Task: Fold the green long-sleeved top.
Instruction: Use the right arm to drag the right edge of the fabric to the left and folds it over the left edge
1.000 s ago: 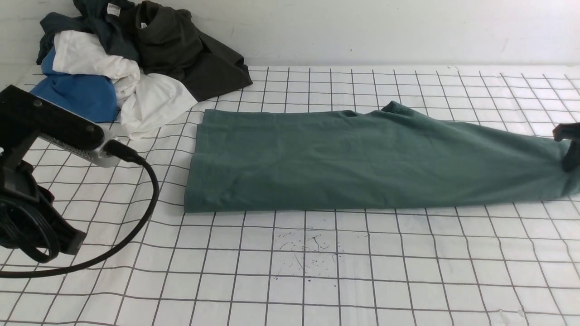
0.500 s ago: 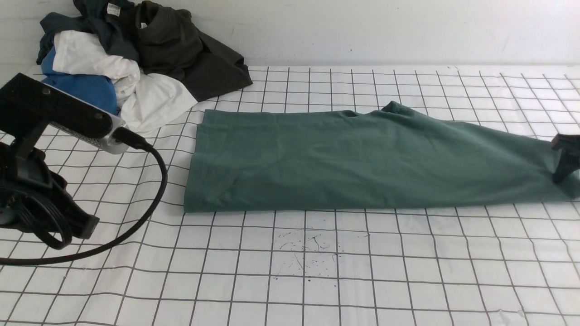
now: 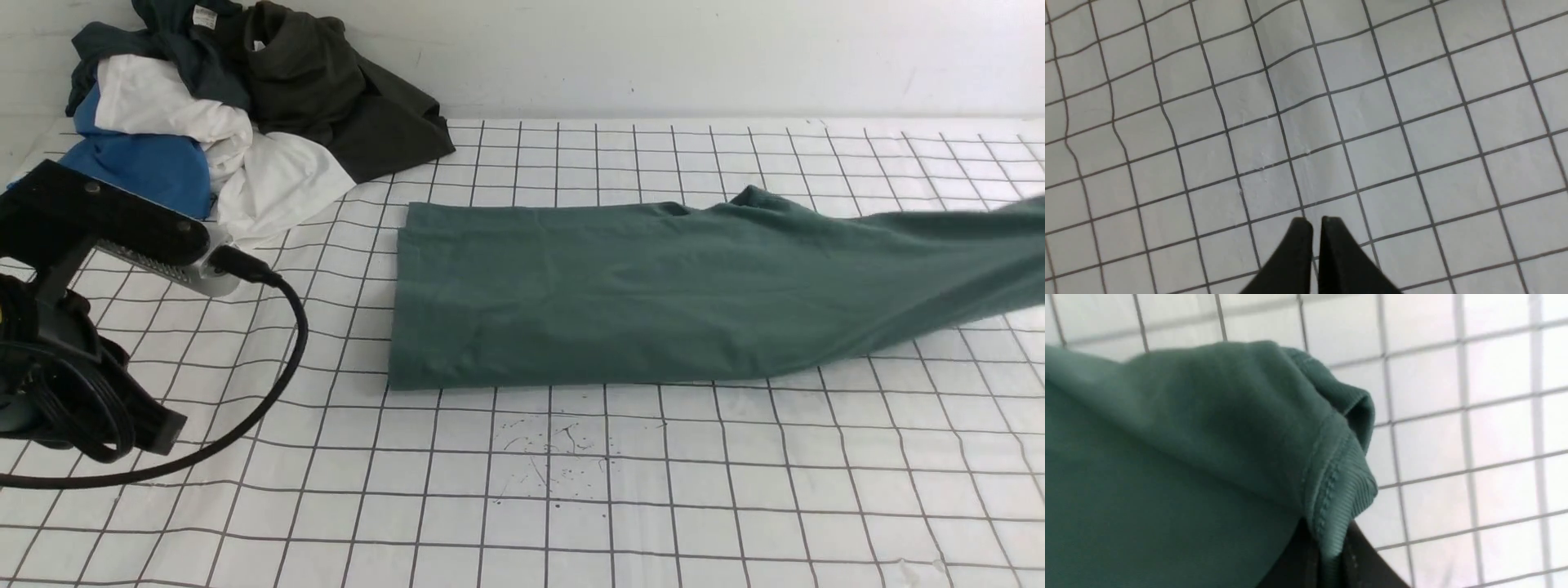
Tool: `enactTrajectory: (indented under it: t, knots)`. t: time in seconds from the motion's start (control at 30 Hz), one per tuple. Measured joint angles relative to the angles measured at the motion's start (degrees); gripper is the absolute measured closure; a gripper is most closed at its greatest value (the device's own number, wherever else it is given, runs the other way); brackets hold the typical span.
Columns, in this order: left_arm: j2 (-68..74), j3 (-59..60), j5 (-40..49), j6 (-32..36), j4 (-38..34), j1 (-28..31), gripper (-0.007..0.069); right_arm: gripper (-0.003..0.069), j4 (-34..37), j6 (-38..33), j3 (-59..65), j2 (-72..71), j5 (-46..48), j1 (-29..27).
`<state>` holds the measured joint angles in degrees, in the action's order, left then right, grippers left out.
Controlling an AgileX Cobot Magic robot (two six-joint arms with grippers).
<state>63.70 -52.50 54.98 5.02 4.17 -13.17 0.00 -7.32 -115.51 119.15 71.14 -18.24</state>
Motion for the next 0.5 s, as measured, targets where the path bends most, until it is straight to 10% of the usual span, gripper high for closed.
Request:
enactTrajectory:
  t: [0.2, 0.5]
  knots:
    - [-0.2, 0.0, -0.1, 2.2, -9.3, 0.0, 0.0613, 0.0645, 2.4, 0.6, -1.9, -8.0, 0.5, 9.3]
    - [-0.2, 0.0, -0.1, 12.5, -19.4, 0.0, 0.0613, 0.0646, 15.9, 1.0, -1.9, -0.6, -11.7, 38.4]
